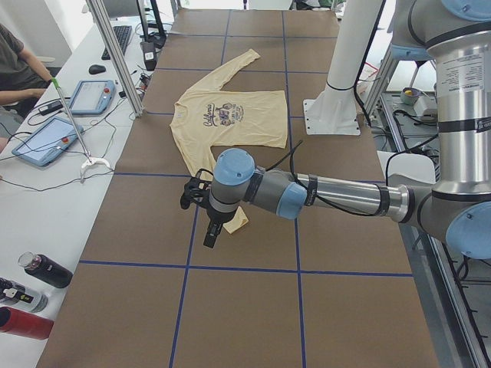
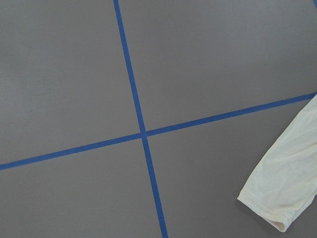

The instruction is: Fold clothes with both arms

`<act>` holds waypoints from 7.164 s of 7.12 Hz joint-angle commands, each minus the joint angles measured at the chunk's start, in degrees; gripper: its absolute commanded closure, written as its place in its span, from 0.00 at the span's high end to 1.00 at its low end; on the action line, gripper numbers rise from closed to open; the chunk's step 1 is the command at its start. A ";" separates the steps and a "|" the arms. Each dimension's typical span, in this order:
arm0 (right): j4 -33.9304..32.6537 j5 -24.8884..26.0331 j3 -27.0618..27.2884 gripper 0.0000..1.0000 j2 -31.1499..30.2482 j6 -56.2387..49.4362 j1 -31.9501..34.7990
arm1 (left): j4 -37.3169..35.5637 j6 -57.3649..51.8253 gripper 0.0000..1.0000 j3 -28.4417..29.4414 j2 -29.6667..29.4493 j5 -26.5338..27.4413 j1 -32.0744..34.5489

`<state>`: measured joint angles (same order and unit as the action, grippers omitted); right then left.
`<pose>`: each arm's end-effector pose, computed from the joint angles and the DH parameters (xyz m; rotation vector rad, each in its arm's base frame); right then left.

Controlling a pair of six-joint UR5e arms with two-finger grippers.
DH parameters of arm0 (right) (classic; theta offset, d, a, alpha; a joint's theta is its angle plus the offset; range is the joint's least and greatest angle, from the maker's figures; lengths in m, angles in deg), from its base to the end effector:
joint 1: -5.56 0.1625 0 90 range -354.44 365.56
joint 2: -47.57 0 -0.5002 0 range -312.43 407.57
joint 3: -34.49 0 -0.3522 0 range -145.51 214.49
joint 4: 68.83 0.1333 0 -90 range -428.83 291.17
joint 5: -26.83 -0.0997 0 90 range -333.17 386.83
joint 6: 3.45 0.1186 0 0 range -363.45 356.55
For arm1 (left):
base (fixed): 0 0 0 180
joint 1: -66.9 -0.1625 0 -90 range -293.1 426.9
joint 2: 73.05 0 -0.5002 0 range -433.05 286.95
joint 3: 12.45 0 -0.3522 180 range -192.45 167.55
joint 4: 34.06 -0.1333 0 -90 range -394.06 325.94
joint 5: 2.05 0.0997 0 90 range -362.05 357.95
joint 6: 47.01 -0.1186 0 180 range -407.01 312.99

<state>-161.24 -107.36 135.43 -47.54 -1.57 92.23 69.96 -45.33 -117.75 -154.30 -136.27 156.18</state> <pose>0.0267 -0.4127 0.7039 0.0216 -0.7729 -0.0471 -0.0456 -0.3976 0.6613 0.3248 0.7701 0.1227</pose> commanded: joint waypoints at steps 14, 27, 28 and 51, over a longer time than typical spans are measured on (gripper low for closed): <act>26.47 0.15 -3.54 0.98 -1.04 40.64 -22.58 | 4.52 0.43 1.00 -0.34 0.56 -4.99 -0.59; 27.98 2.62 -8.74 0.13 1.42 48.92 -29.71 | 4.61 0.43 1.00 -0.43 0.56 -4.99 -0.60; 27.98 2.62 -8.74 0.00 1.42 49.01 -29.63 | 4.61 0.43 1.00 -0.43 0.56 -4.99 -0.60; 28.48 22.64 -33.61 0.00 68.13 84.87 -45.78 | 4.44 -0.19 1.00 0.19 0.65 -4.99 -0.68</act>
<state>-135.70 -86.94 103.22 19.95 83.35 48.21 74.40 -45.45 -117.68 -153.65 -141.26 155.56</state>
